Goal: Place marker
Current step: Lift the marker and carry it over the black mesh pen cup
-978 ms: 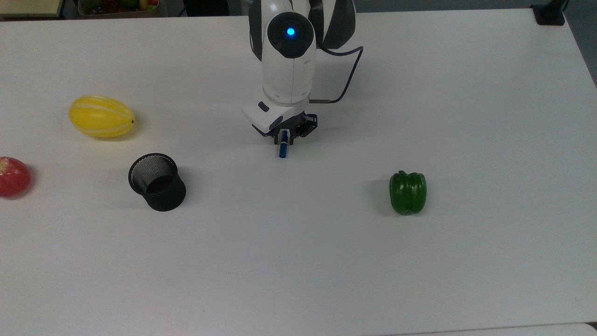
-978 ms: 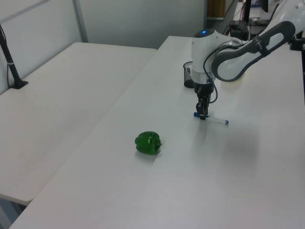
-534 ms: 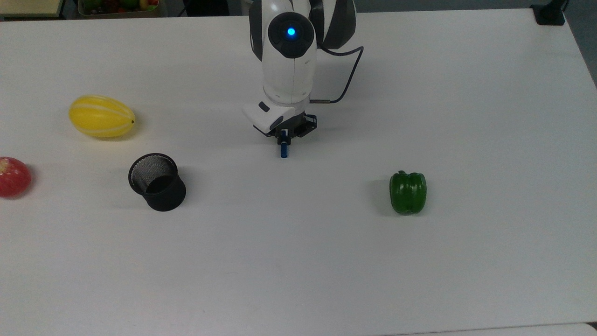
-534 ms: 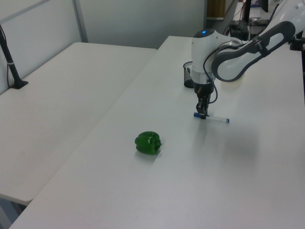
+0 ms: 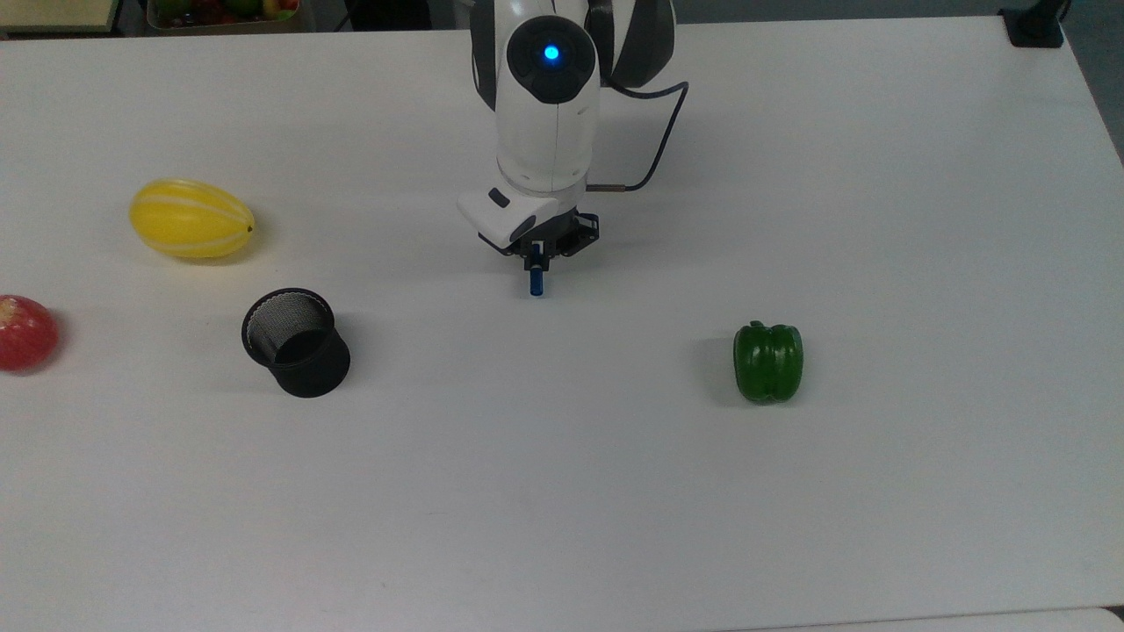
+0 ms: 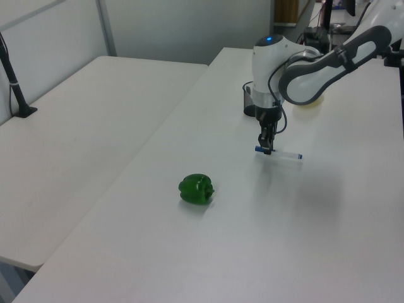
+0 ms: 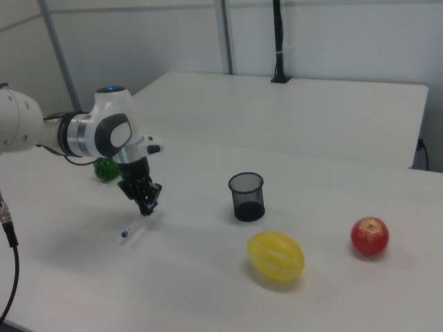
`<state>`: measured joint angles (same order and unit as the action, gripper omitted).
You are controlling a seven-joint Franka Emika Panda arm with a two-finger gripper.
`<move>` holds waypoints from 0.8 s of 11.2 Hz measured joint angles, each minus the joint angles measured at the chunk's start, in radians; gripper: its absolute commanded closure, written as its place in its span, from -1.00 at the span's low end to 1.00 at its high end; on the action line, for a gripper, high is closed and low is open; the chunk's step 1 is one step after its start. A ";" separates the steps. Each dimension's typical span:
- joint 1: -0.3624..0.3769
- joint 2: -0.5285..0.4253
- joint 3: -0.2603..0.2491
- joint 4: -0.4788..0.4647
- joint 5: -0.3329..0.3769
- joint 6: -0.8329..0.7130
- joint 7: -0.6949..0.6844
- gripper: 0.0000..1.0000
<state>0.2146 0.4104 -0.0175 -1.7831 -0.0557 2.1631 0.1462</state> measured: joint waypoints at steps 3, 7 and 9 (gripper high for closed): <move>-0.001 -0.040 0.000 0.097 0.000 -0.141 0.000 0.75; -0.002 -0.128 0.000 0.257 0.000 -0.367 0.000 0.75; -0.006 -0.140 -0.008 0.286 0.000 -0.387 0.000 0.75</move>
<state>0.2082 0.2705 -0.0256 -1.4973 -0.0556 1.7766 0.1467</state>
